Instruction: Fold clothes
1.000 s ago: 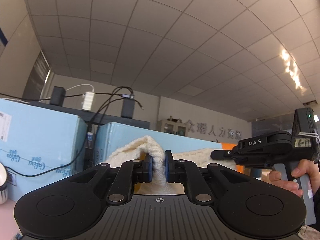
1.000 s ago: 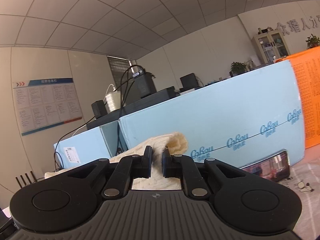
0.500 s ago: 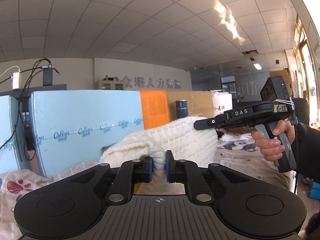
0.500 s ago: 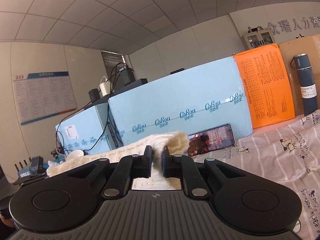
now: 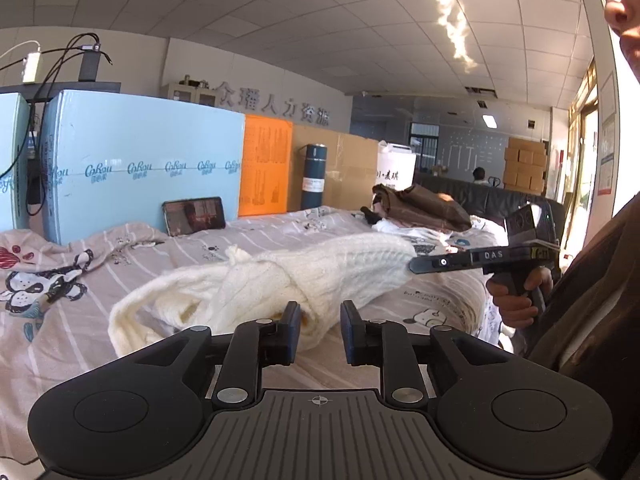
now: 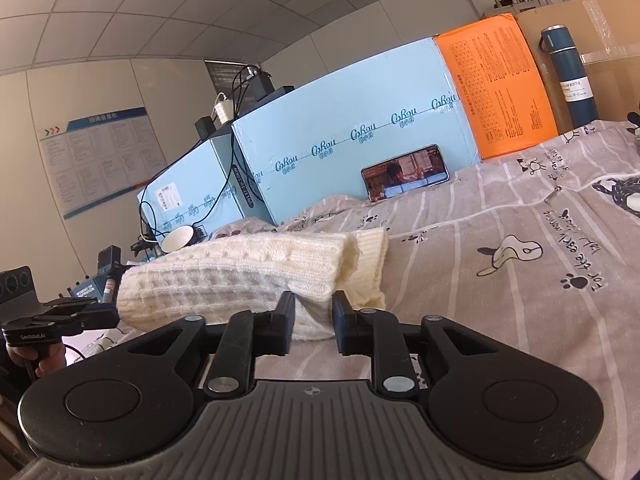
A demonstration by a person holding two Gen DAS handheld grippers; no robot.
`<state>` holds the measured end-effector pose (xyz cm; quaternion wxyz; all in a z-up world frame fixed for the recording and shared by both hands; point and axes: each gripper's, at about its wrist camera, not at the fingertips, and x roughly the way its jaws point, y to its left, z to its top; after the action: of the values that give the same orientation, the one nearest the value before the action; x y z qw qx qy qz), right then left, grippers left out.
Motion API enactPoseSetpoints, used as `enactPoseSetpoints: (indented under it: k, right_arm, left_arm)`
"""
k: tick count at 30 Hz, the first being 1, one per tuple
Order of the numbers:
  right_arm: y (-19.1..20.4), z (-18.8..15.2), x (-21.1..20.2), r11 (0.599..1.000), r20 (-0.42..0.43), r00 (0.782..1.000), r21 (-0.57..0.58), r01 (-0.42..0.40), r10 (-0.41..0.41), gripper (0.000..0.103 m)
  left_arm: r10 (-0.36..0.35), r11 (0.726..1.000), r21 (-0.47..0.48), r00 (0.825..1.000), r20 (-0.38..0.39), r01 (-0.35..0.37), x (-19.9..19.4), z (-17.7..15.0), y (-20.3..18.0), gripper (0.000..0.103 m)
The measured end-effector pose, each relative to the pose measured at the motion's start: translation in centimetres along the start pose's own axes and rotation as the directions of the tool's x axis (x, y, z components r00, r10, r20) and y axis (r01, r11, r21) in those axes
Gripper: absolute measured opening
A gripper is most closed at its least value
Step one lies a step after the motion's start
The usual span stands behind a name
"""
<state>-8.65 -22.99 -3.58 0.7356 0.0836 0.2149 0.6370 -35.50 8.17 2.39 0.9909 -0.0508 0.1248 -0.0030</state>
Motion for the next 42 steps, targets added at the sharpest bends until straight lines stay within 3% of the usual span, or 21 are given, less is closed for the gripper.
enactPoseSetpoints:
  k: [1, 2, 4, 5, 8, 10, 12, 17, 19, 22, 27, 31, 34, 35, 36, 37, 38, 39, 42]
  right_arm:
    - [-0.1, 0.1, -0.6, 1.000, 0.009, 1.000, -0.003, -0.008, 0.008, 0.049]
    - [-0.4, 0.4, -1.2, 1.000, 0.032, 0.999, 0.007, -0.024, 0.023, 0.054]
    - [-1.2, 1.0, -2.4, 0.997, 0.098, 0.993, 0.041, -0.066, 0.061, 0.082]
    - [-1.8, 1.4, -2.8, 0.993, 0.130, 0.988, 0.070, -0.091, 0.082, 0.085]
    - [-3.4, 2.9, -2.2, 0.984, 0.159, 0.984, 0.139, -0.107, 0.085, 0.087]
    - [-4.3, 4.1, -1.1, 0.983, 0.152, 0.987, 0.163, -0.082, 0.058, 0.087]
    - [-4.7, 5.3, 0.7, 0.985, 0.129, 0.991, 0.163, -0.056, 0.035, 0.087]
    - [-5.4, 8.5, 6.5, 0.974, 0.053, 0.997, 0.222, 0.036, -0.048, 0.089]
    - [-5.6, 9.4, 9.0, 0.969, 0.001, 0.998, 0.241, 0.063, -0.065, 0.089]
    - [-6.0, 9.9, 12.6, 0.965, -0.082, 0.995, 0.250, 0.080, -0.061, 0.089]
    - [-6.3, 8.7, 17.7, 0.958, -0.251, 0.965, 0.252, 0.138, -0.073, 0.089]
    - [-5.6, 7.5, 19.6, 0.962, -0.312, 0.947, 0.225, 0.153, -0.078, 0.089]
    - [-5.1, 7.3, 19.8, 0.969, -0.323, 0.943, 0.193, 0.152, -0.083, 0.086]
    - [-5.0, 7.3, 19.9, 0.970, -0.325, 0.942, 0.190, 0.149, -0.081, 0.085]
    - [-5.0, 7.2, 19.9, 0.971, -0.325, 0.943, 0.191, 0.144, -0.076, 0.081]
    - [-4.9, 7.1, 19.9, 0.972, -0.325, 0.943, 0.189, 0.142, -0.074, 0.071]
    - [-4.8, 7.1, 20.0, 0.973, -0.327, 0.942, 0.184, 0.142, -0.076, 0.069]
    - [-4.7, 6.9, 20.0, 0.973, -0.325, 0.942, 0.175, 0.150, -0.086, 0.061]
    - [-4.7, 6.7, 19.7, 0.972, -0.311, 0.944, 0.163, 0.167, -0.110, 0.038]
  left_arm:
    - [0.008, 1.000, -0.012, 1.000, 0.024, -0.008, -0.3, 0.2, 0.1, 0.039]
    - [0.016, 1.000, -0.024, 0.999, 0.047, -0.015, -0.7, 0.5, 0.3, 0.049]
    - [-0.001, 1.000, -0.025, 0.995, 0.096, 0.003, -1.2, 0.9, 0.3, 0.052]
    - [-0.001, 1.000, -0.018, 0.993, 0.116, 0.003, -1.3, 1.1, 0.2, 0.052]
    - [0.135, 0.991, -0.004, 0.984, 0.121, -0.135, 0.7, 2.5, 0.7, 0.070]
    - [0.226, 0.973, 0.024, 0.971, 0.081, -0.228, 2.4, 3.0, 0.2, 0.073]
    - [0.292, 0.953, 0.071, 0.955, 0.041, -0.295, 5.0, 3.6, 0.1, 0.089]
    - [0.281, 0.956, 0.107, 0.957, -0.076, -0.273, 11.0, 5.2, 0.5, 0.090]
    - [0.318, 0.942, 0.154, 0.938, -0.133, -0.298, 13.3, 5.4, 0.2, 0.090]
    - [0.323, 0.942, 0.172, 0.917, -0.235, -0.288, 16.1, 5.0, 0.6, 0.090]
    - [0.318, 0.946, 0.185, 0.868, -0.380, -0.266, 19.0, 3.0, 1.3, 0.090]
    - [0.311, 0.950, 0.126, 0.872, -0.378, -0.284, 18.6, 2.1, 2.2, 0.089]
    - [0.306, 0.951, 0.081, 0.874, -0.377, -0.297, 18.3, 1.5, 2.9, 0.080]
    - [0.304, 0.951, 0.068, 0.876, -0.373, -0.301, 18.1, 1.6, 3.1, 0.067]
    - [0.300, 0.952, 0.055, 0.880, -0.370, -0.301, 17.9, 1.5, 3.3, 0.054]
    - [0.305, 0.949, 0.042, 0.881, -0.363, -0.311, 17.8, 1.5, 3.5, 0.049]
    - [0.313, 0.947, 0.033, 0.887, -0.339, -0.321, 17.3, 1.7, 3.5, 0.040]
    - [0.321, 0.944, 0.024, 0.893, -0.315, -0.330, 16.8, 1.8, 3.6, 0.022]
    - [0.345, 0.934, -0.004, 0.907, -0.242, -0.357, 15.4, 2.1, 3.7, 0.018]
